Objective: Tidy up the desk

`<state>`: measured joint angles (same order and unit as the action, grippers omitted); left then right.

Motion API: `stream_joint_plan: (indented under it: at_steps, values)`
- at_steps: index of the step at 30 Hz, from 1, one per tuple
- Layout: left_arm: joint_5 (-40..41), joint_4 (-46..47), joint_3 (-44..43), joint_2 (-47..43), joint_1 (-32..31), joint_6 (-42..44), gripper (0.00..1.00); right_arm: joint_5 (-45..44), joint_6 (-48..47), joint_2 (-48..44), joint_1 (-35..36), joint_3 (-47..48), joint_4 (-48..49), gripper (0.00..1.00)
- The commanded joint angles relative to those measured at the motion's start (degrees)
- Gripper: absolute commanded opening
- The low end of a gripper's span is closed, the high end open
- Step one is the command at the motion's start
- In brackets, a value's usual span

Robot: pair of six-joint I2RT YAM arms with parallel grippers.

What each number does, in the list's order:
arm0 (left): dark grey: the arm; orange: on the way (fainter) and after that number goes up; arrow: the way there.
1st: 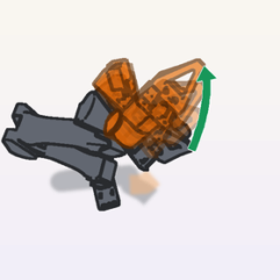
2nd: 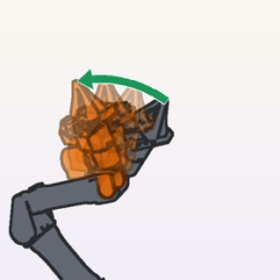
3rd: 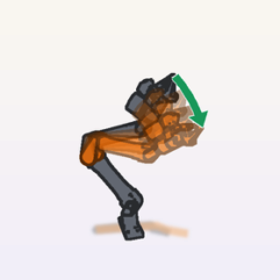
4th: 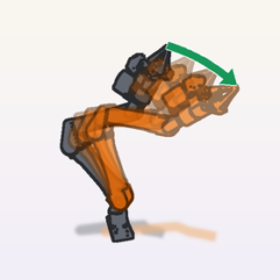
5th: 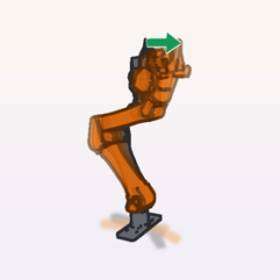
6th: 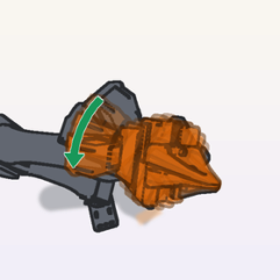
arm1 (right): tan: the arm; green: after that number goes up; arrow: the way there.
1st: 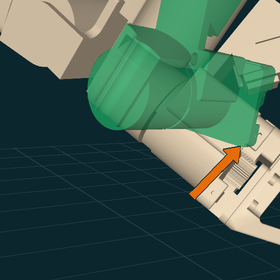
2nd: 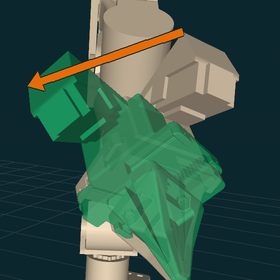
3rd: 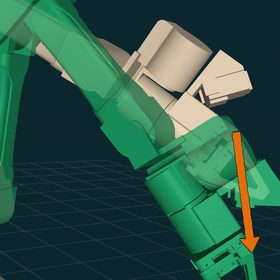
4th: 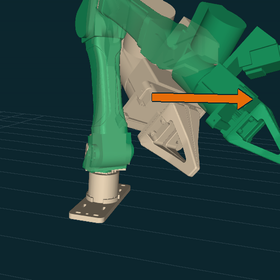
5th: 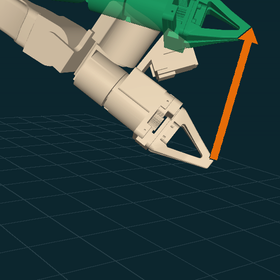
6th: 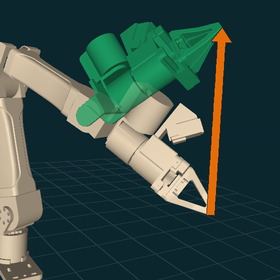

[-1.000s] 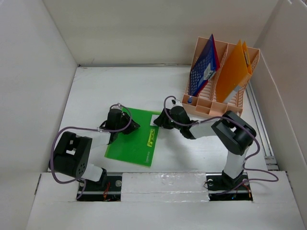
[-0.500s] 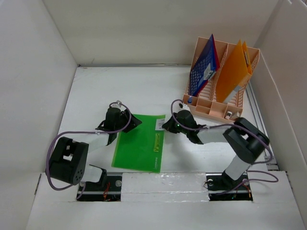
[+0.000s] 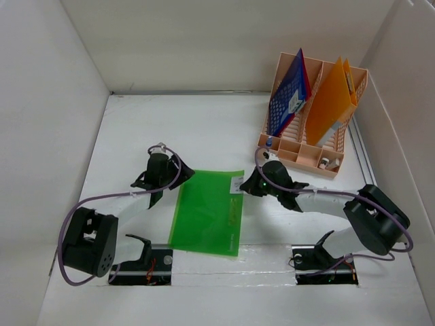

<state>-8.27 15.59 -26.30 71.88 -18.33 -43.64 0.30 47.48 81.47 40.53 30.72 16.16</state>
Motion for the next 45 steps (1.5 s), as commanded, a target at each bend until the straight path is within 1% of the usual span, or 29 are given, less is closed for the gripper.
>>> stream_joint_plan:
  at_steps: [1,4,7,9,10,11,12,13,14,16,17,19,21,22,24,26,27,30,32,33,35,38,39,40,42,43,45]
  values:
    - [5.4,-4.5,0.3,-3.4,-0.3,1.4,0.53,1.5,-3.9,-0.7,-2.0,-0.5,-3.3,0.0]
    - [7.0,-5.3,1.4,-4.4,-0.3,1.0,0.53,1.2,-4.9,-1.1,-3.4,-1.4,-4.4,0.0]
    - [7.2,-6.7,1.3,-3.1,-0.3,1.2,0.52,1.6,-4.9,-2.5,-4.1,-2.2,-5.4,0.0]
    - [9.7,-7.2,0.9,-2.4,-2.7,1.5,0.5,2.1,-5.3,-2.8,-4.1,-2.2,-5.6,0.0]
    - [10.2,-7.3,0.5,-2.3,-3.5,1.7,0.47,2.0,-5.7,-2.9,-4.1,-2.2,-5.8,0.0]
    - [10.0,-7.8,-0.1,-1.4,-4.2,1.8,0.46,2.0,-5.8,-2.7,-4.1,-2.1,-6.7,0.01]
    - [9.6,-8.6,-0.3,-0.9,-4.2,2.1,0.46,2.6,-5.8,-2.5,-4.1,-1.5,-7.4,0.08]
    - [9.3,-9.1,-1.2,-0.5,-4.2,2.8,0.45,3.1,-6.1,-2.0,-4.1,-1.3,-7.8,0.17]
    - [9.0,-9.3,-1.4,0.1,-4.2,2.9,0.45,4.0,-6.2,-1.8,-4.1,-1.1,-8.8,0.35]
    - [8.6,-8.3,-1.2,0.3,-4.7,3.1,0.42,5.3,-6.0,-1.9,-4.1,-1.5,-9.3,0.48]
    - [5.3,-7.8,-1.2,0.8,-4.7,3.4,0.41,5.7,-5.7,-2.1,-4.1,-1.8,-10.0,0.55]
    - [4.3,-8.4,-2.1,1.8,-4.7,4.1,0.41,7.4,-4.1,-2.5,-4.1,-2.2,-10.9,0.58]
    - [5.7,-9.3,-2.7,2.4,-6.9,4.5,0.41,9.3,-3.2,-2.5,-4.1,-2.5,-10.9,0.6]
    - [6.3,-9.2,-2.9,2.7,-6.9,4.7,0.41,9.5,-2.8,-2.3,-4.1,-3.0,-10.9,0.61]
    - [4.9,-8.8,-3.1,4.2,-7.4,4.4,0.41,10.8,-2.6,-0.4,-4.1,-3.2,-10.1,0.6]
    - [3.0,-8.7,-3.3,6.2,-7.4,4.4,0.41,13.2,-2.2,1.5,-4.1,-2.9,-8.5,0.6]
    - [2.5,-7.5,-3.1,6.8,-7.4,4.1,0.41,15.9,-2.5,3.4,-4.1,-2.9,-8.2,0.59]
    - [1.3,-6.6,-2.7,8.2,-7.4,3.7,0.41,18.9,-2.5,5.2,-4.1,-3.5,-7.7,0.6]
    - [1.2,-6.4,-2.3,7.7,-7.4,3.8,0.41,19.7,-2.5,5.2,-4.1,-4.0,-8.5,0.59]
    - [1.7,-5.9,-1.9,7.1,-7.4,3.7,0.41,19.6,-2.0,3.4,-4.1,-5.3,-9.5,0.59]
    - [1.7,-5.8,-1.8,6.7,-7.4,3.7,0.41,19.1,-1.8,2.7,-4.1,-5.8,-9.9,0.6]
    - [1.0,-4.2,-1.3,6.5,-7.4,3.4,0.41,19.7,-0.6,2.6,-4.1,-7.2,-6.9,0.6]
    - [0.0,-3.8,-1.5,7.6,-7.4,3.5,0.41,20.4,-0.1,5.8,-4.1,-5.5,-4.3,0.53]
    - [0.0,-3.8,-1.5,7.6,-7.4,3.4,0.41,20.4,-0.1,5.8,-4.1,-5.5,-4.3,0.53]
    - [-0.5,-3.6,-1.5,8.0,-7.4,3.4,0.41,21.0,-0.3,8.4,-4.1,-4.3,-1.9,0.46]
    - [-0.7,-3.4,-1.3,8.0,-7.4,3.3,0.41,20.9,-0.8,10.7,-4.6,-3.7,-1.5,0.32]
    - [-0.6,-3.1,-0.9,7.5,-7.4,3.3,0.41,20.6,-1.5,11.9,-5.3,-3.6,-0.2,0.16]
